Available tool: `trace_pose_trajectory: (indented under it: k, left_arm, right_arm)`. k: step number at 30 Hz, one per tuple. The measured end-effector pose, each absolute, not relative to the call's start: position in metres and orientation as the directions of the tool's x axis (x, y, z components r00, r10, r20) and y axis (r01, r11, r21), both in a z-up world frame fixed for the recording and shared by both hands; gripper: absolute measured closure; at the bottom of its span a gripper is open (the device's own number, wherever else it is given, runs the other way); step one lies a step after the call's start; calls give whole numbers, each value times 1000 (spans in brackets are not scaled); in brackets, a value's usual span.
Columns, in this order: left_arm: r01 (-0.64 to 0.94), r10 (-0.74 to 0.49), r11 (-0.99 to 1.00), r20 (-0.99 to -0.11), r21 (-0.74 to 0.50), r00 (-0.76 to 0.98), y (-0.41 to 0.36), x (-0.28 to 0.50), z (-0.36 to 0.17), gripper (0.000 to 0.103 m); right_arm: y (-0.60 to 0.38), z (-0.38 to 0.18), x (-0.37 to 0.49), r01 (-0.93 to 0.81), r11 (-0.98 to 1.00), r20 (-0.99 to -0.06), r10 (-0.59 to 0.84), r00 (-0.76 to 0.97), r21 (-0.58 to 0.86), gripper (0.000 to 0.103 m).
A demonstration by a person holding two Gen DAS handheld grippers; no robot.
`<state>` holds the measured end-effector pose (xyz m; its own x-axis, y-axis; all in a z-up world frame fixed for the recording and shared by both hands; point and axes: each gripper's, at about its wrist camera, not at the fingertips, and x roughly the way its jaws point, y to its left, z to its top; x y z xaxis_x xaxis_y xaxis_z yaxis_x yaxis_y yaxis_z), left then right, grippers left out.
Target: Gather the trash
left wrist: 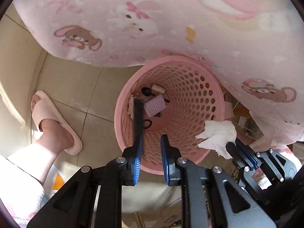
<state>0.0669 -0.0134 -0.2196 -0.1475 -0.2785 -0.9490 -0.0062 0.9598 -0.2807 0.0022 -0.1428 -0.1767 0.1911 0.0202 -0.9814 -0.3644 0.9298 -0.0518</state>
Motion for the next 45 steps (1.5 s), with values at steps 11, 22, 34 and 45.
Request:
trace_pose_trajectory:
  k: [11, 22, 34, 45]
  left_arm:
    - [7, -175, 984, -983, -176, -56, -11, 68, -199, 62]
    - [66, -100, 994, -957, -85, 274, 0, 60, -107, 45]
    - [84, -34, 996, -817, 18, 576, 3, 22, -21, 16]
    - [93, -44, 995, -692, 34, 720, -2, 14, 4, 2]
  right_arm:
    - [-154, -168, 3, -347, 937, -974, 34, 223, -47, 56]
    - [-175, -91, -7, -253, 967, -917, 133, 375, 37, 50]
    - [-203, -8, -38, -103, 993, -767, 107, 632, 53, 31]
    - [-228, 9, -37, -7, 1000, -630, 18, 776, 19, 28]
